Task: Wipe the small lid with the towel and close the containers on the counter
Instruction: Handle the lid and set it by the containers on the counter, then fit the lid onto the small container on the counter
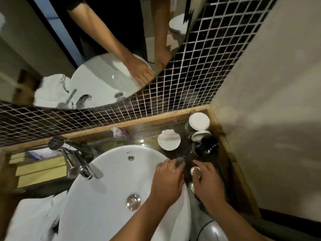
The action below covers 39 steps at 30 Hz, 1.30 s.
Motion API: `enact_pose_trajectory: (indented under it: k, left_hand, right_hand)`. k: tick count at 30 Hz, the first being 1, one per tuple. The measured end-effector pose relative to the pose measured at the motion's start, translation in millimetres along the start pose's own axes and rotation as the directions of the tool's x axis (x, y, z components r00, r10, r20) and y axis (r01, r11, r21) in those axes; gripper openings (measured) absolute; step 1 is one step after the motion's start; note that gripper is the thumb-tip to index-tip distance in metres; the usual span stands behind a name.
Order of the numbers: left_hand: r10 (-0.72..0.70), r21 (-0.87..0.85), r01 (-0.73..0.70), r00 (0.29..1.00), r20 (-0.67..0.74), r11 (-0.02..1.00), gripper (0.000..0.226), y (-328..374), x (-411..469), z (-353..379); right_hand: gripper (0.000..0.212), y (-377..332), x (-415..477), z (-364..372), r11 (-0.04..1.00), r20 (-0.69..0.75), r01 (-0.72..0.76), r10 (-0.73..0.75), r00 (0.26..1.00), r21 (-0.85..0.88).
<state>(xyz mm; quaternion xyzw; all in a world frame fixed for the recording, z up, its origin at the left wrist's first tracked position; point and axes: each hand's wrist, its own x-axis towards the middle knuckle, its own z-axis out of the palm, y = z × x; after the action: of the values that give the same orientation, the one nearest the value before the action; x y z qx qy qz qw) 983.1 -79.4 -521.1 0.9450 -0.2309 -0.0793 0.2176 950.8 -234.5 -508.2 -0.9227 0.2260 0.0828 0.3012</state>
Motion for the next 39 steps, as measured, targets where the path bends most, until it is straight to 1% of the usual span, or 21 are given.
enact_pose_trajectory:
  k: [1, 3, 5, 6, 8, 10, 13, 15, 16, 18, 20, 22, 24, 26, 29, 32, 34, 36, 37, 39]
  left_hand:
    - [0.026, -0.028, -0.026, 1.0, 0.0, 0.999, 0.04, 9, -3, 1]
    - [0.092, -0.018, -0.092, 0.995, 0.025, 0.996, 0.041, 25, -3, 6]
    - [0.157, 0.054, -0.162, 0.983, 0.091, 0.985, 0.046, 39, -3, 18]
    - [0.166, 0.098, -0.18, 0.976, 0.139, 0.979, 0.05, 45, -5, 24]
    - [0.158, 0.162, -0.199, 0.959, 0.234, 0.967, 0.061, 52, -3, 34]
    - [0.131, 0.218, -0.205, 0.941, 0.311, 0.954, 0.073, 54, 2, 43]
    - [0.103, 0.288, -0.203, 0.939, 0.329, 0.936, 0.073, 55, 15, 46]
    - [0.049, 0.29, -0.16, 0.934, 0.354, 0.943, 0.074, 56, 22, 46]
    - [0.028, 0.286, -0.146, 0.925, 0.378, 0.947, 0.078, 56, 26, 46]
    - [0.021, 0.276, -0.151, 0.906, 0.423, 0.949, 0.09, 55, 33, 48]
    - [0.021, 0.286, -0.172, 0.886, 0.463, 0.942, 0.094, 53, 40, 51]
    - [0.045, 0.293, -0.214, 0.869, 0.492, 0.932, 0.093, 50, 47, 52]
    - [0.088, 0.296, -0.265, 0.862, 0.499, 0.918, 0.087, 48, 52, 54]
    - [0.105, 0.282, -0.267, 0.87, 0.481, 0.922, 0.071, 47, 53, 56]
    - [0.116, 0.248, -0.253, 0.88, 0.461, 0.935, 0.046, 44, 54, 57]
    - [0.157, 0.209, -0.301, 0.843, 0.515, 0.93, 0.032, 42, 65, 49]
    - [0.141, 0.222, -0.31, 0.818, 0.557, 0.924, 0.031, 39, 76, 39]
    - [0.095, 0.236, -0.26, 0.834, 0.544, 0.936, 0.031, 32, 88, 26]
    - [0.069, 0.228, -0.209, 0.862, 0.501, 0.951, 0.031, 26, 92, 18]
    - [0.003, 0.151, -0.058, 0.939, 0.343, 0.987, 0.032, 9, 99, -3]
  right_hand:
    - [0.038, 7, -7, -4, 1.0, -0.012, -0.011, 0.011, 1.0, -0.014]
    - [0.041, 20, -20, -11, 0.998, -0.023, -0.012, 0.01, 1.0, -0.064]
    - [0.047, 35, -33, -15, 0.988, -0.018, -0.034, 0.031, 0.999, -0.152]
    - [0.05, 43, -41, -15, 0.982, -0.016, -0.062, 0.06, 0.998, -0.177]
    - [0.052, 58, -55, -14, 0.984, -0.051, -0.118, 0.112, 0.992, -0.133]
    - [0.051, 67, -66, -9, 0.987, -0.082, -0.14, 0.134, 0.988, -0.078]
    - [0.058, 82, -72, 2, 0.983, -0.06, -0.158, 0.153, 0.986, -0.098]
    - [0.061, 89, -69, 9, 0.985, -0.021, -0.134, 0.133, 0.991, -0.11]
    - [0.062, 92, -65, 12, 0.986, -0.005, -0.108, 0.109, 0.994, -0.124]
    - [0.064, 96, -54, 16, 0.986, 0.021, -0.073, 0.077, 0.997, -0.146]
    - [0.064, 98, -45, 20, 0.985, 0.04, -0.061, 0.068, 0.997, -0.163]
    - [0.06, 98, -36, 21, 0.978, 0.044, -0.045, 0.056, 0.997, -0.206]
    - [0.052, 100, -30, 21, 0.978, 0.04, -0.017, 0.026, 0.999, -0.206]
    - [0.047, 101, -27, 22, 0.985, 0.046, 0.007, 0.001, 0.999, -0.175]
    - [0.047, 98, -23, 17, 0.992, 0.058, 0.029, -0.021, 0.998, -0.126]
    - [0.047, 91, -14, 8, 0.996, 0.056, 0.045, -0.041, 0.998, -0.081]
    - [0.044, 76, -6, -4, 0.997, 0.014, 0.064, -0.063, 0.998, -0.042]
    - [0.041, 58, 5, -16, 0.994, -0.053, 0.112, -0.112, 0.992, -0.008]
    - [0.04, 47, 11, -21, 0.989, -0.088, 0.147, -0.146, 0.985, 0.002]
    - [0.043, 20, 22, -30, 0.978, -0.136, 0.207, -0.204, 0.969, 0.009]
